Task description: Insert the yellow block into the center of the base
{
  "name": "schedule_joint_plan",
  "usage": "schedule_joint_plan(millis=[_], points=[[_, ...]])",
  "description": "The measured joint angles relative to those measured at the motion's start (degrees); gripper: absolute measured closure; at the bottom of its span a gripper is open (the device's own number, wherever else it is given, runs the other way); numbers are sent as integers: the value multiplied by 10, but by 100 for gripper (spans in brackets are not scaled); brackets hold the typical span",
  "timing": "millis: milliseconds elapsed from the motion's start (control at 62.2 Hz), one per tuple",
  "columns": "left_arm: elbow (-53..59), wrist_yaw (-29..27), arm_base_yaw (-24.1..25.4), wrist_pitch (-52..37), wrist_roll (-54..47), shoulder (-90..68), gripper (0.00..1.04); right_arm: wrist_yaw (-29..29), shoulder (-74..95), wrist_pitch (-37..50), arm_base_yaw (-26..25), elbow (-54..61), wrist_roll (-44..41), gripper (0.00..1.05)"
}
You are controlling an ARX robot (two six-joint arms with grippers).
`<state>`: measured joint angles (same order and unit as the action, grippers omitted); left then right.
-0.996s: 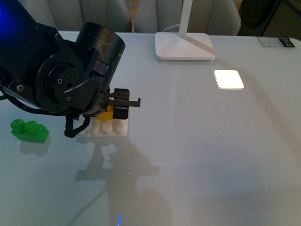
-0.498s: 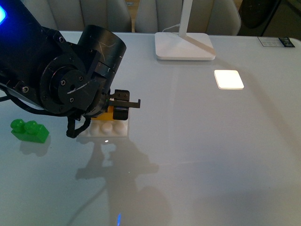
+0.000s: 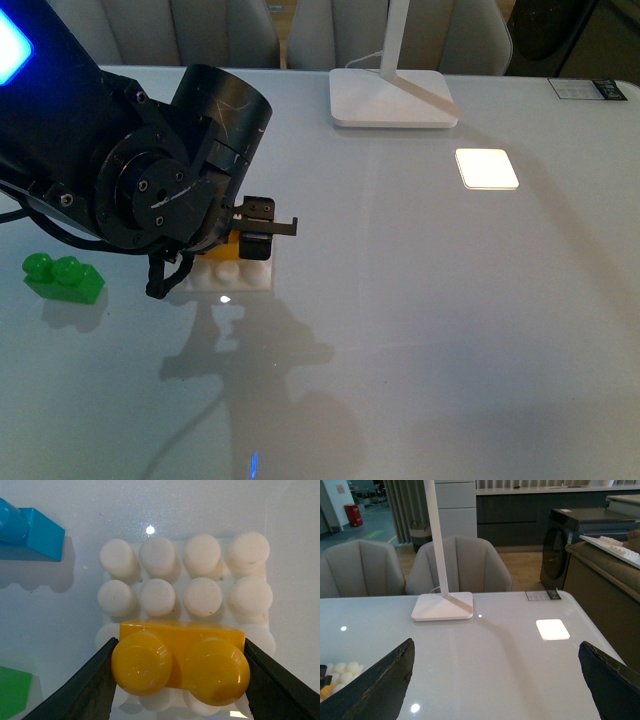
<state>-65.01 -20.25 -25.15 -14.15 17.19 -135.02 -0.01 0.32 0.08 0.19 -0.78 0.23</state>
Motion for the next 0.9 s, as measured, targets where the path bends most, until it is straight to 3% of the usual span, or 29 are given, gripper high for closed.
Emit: schedule_joint_plan(millis=[900], points=[[2, -32, -15, -29, 2, -33, 43, 0, 0, 0, 0, 0, 0, 9]])
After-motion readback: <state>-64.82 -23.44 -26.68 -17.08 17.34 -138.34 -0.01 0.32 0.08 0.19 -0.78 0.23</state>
